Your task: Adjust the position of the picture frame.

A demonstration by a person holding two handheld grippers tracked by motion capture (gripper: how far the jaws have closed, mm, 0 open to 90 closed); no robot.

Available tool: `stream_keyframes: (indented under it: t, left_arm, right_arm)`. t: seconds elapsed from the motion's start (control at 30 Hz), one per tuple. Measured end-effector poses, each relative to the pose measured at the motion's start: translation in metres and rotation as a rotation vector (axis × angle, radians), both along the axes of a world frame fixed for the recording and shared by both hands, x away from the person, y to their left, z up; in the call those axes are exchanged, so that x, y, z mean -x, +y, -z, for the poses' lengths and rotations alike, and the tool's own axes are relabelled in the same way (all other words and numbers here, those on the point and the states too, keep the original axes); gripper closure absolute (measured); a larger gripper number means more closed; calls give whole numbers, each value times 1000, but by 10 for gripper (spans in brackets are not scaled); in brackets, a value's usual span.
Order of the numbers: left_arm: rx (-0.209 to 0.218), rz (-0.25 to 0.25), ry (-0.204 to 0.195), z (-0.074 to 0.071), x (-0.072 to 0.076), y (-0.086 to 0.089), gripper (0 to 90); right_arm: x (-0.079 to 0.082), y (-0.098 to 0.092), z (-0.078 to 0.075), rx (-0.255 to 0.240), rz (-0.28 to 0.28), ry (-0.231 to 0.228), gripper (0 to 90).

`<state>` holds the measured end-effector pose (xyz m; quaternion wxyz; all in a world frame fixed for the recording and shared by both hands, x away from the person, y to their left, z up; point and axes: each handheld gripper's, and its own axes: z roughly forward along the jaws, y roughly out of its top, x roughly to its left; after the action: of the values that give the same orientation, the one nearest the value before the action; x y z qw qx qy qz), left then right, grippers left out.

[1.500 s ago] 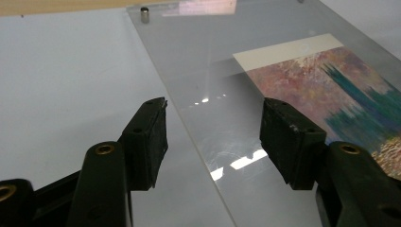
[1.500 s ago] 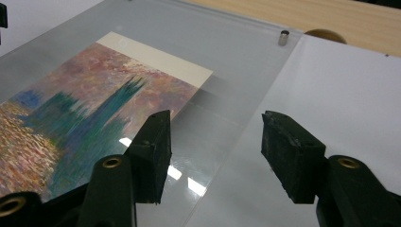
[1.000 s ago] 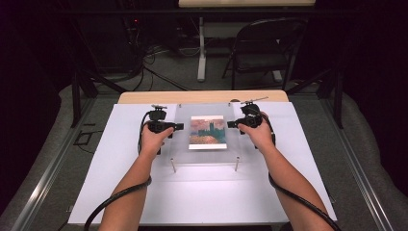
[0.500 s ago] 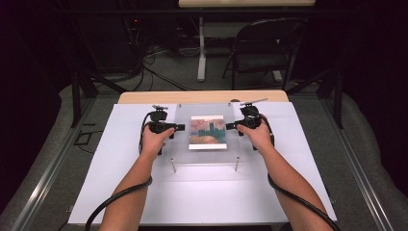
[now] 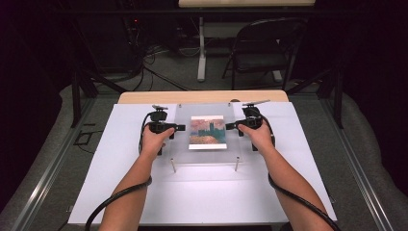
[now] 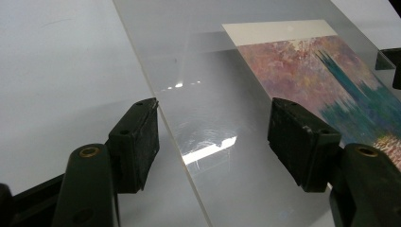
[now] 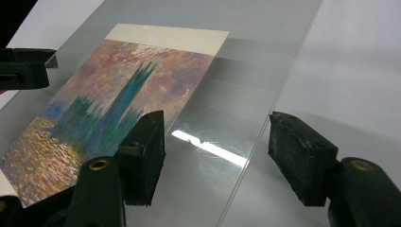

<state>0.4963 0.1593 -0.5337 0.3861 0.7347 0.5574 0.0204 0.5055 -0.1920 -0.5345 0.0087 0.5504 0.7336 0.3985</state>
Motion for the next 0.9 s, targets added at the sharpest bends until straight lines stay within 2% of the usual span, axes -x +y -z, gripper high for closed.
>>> stream_keyframes:
  t: [0.3, 0.63, 0.83, 0.9]
  left_arm:
    - [13, 1, 17, 1, -1, 0, 328]
    - [18, -3, 28, 1, -1, -1, 304]
    - [55, 0, 52, 4, -1, 0, 289]
    - [52, 0, 52, 4, -1, -2, 282]
  right_arm:
    - [-1, 0, 1, -6, 0, 16, 356]
    - [-1, 1, 4, -39, 4, 21, 335]
    - [-2, 2, 6, -57, 7, 32, 330]
    - [-2, 2, 7, -63, 4, 37, 323]
